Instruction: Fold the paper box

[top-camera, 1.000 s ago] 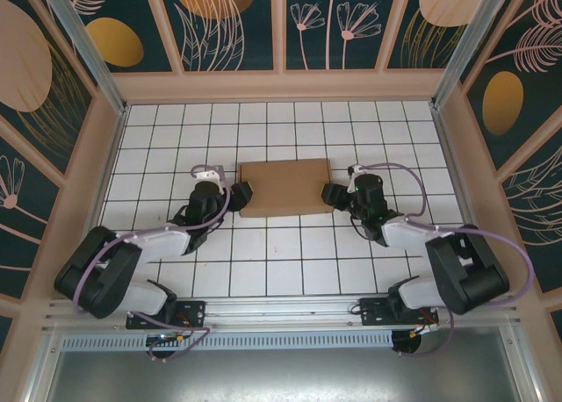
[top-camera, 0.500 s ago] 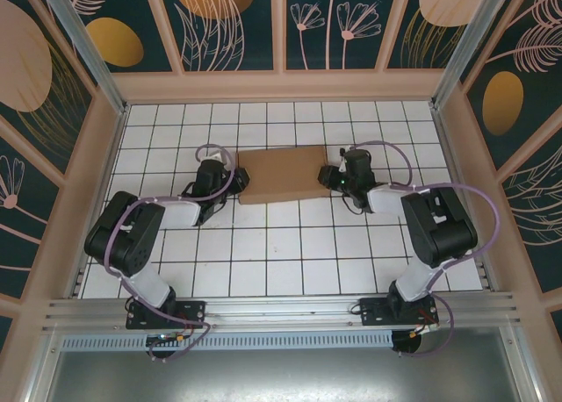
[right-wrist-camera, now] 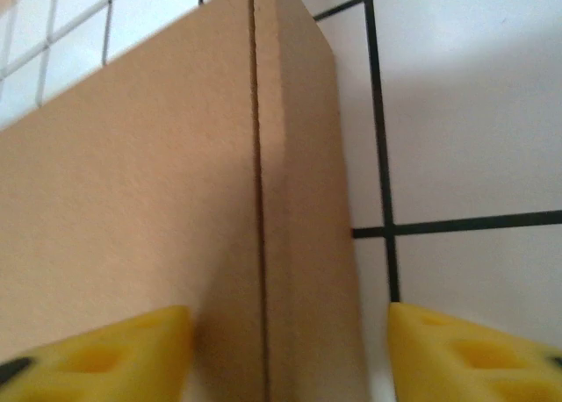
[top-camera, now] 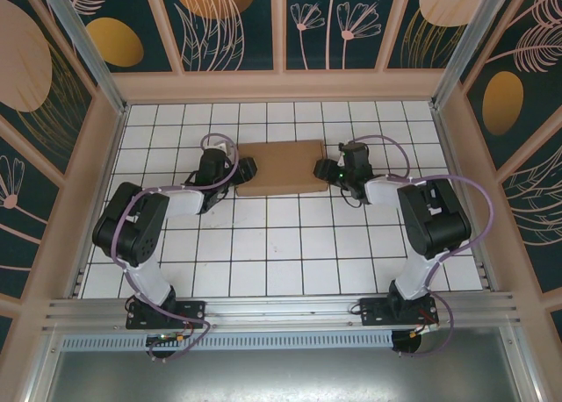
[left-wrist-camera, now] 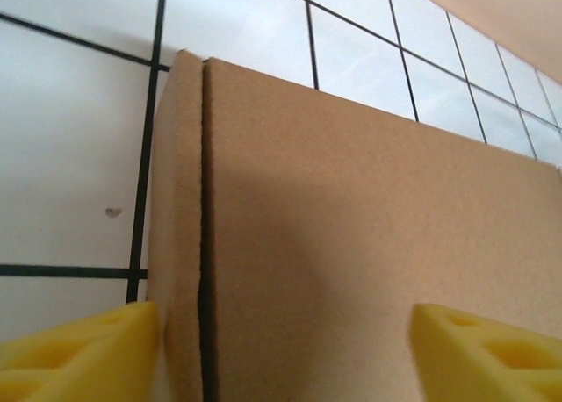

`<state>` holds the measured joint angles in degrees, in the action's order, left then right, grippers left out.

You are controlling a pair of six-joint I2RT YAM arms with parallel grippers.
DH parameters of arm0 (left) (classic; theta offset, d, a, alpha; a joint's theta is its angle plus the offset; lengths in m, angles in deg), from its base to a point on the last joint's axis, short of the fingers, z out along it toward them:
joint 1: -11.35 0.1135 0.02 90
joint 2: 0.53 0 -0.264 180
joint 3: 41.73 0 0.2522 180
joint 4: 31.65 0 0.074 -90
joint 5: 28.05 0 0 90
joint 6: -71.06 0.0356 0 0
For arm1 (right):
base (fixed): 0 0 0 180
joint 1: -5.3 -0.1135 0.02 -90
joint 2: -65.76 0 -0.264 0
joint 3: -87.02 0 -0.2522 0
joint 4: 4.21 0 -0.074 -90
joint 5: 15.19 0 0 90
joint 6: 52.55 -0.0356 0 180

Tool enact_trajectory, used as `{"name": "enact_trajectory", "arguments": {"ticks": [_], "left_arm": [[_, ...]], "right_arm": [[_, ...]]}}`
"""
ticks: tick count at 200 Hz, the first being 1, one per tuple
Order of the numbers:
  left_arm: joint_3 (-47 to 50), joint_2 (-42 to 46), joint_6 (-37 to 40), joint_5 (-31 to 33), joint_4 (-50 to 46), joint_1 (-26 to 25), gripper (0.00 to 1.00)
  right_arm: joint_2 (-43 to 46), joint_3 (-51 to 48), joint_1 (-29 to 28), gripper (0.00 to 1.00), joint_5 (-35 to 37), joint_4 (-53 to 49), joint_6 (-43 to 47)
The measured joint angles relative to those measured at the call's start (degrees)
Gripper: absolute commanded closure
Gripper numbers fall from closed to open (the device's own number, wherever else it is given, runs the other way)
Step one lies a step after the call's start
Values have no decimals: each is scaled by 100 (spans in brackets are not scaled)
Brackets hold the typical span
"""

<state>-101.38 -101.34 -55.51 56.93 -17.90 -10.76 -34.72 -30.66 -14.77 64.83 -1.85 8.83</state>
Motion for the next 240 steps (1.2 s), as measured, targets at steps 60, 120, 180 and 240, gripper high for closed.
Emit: {"name": "enact_trajectory", "arguments": {"ticks": [60,120,180,240], "left_arm": [[470,2114,164,1034,-273,7,1],[2063,3587,2114,3191,1003,50,1],[3552,2806,3362,3082,2444,1196,1],[3707,1370,3274,2441,4625,1882,1]], "right_arm": [[1978,-297,-4,1,796,-557,282],[4419,-1993,-214,1,3049,1043,1740],[3989,-3228,505,1,4035,2205,3126],[2544,-4304,2645,1,1768,4500,2465]]}}
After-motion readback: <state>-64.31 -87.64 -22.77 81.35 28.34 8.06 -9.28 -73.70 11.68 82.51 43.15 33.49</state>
